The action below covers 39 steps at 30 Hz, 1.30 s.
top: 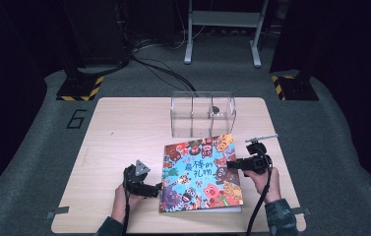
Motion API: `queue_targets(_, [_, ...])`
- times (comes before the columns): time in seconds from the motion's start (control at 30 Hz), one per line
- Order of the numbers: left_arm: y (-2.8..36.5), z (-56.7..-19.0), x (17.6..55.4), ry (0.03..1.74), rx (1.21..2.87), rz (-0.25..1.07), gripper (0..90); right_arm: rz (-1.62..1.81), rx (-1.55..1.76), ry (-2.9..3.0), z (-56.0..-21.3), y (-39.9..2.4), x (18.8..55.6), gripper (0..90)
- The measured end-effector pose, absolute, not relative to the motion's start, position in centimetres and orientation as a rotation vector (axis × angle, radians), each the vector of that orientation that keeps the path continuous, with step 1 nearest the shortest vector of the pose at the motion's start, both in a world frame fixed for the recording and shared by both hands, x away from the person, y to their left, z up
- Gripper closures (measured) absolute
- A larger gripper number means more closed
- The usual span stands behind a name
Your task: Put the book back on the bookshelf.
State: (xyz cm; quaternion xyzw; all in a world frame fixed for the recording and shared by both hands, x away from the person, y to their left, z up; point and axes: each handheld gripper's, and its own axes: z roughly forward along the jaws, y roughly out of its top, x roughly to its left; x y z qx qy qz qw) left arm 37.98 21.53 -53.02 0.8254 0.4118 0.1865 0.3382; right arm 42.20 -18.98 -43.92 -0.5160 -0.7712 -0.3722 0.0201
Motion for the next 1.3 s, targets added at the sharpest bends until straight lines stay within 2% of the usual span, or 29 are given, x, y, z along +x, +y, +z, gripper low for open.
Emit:
queue_targets(0.27, [21.5, -53.0, 37.9, 1.065, 2.157, 0.465, 0.8, -1.131, -1.576, -2.435, -42.7, -18.1, 43.1, 56.7])
queue_targets(0.57, [21.5, -53.0, 38.0, 1.06, 2.152, 0.479, 0.8, -1.093, -1.52, -2.465, -41.9, -16.6, 44.8, 51.0])
queue_targets(0.73, [21.5, -53.0, 38.0, 1.06, 2.152, 0.479, 0.8, -1.08, -1.51, -2.456, -41.8, -16.0, 45.7, 45.1])
queue_targets(0.8, [21.4, -53.1, 37.9, 1.067, 2.141, 0.472, 0.8, -1.08, -1.493, -2.465, -41.9, -15.8, 46.0, 38.5])
queue_targets(0.83, [21.4, -53.1, 37.9, 1.07, 2.139, 0.468, 0.8, -1.081, -1.473, -2.474, -42.1, -15.6, 46.2, 38.0])
queue_targets(0.9, [21.5, -53.1, 38.0, 1.06, 2.148, 0.48, 0.8, -1.062, -1.498, -2.513, -42.1, -15.3, 46.1, 44.3])
queue_targets(0.97, [21.4, -53.1, 37.9, 1.069, 2.139, 0.47, 0.8, -1.086, -1.488, -2.496, -42.2, -15.5, 46.0, 46.7])
queue_targets(1.3, [21.7, -53.0, 38.7, 1.045, 2.157, 0.459, 0.2, -1.124, -1.521, -2.454, -43.0, -16.0, 45.7, 48.6])
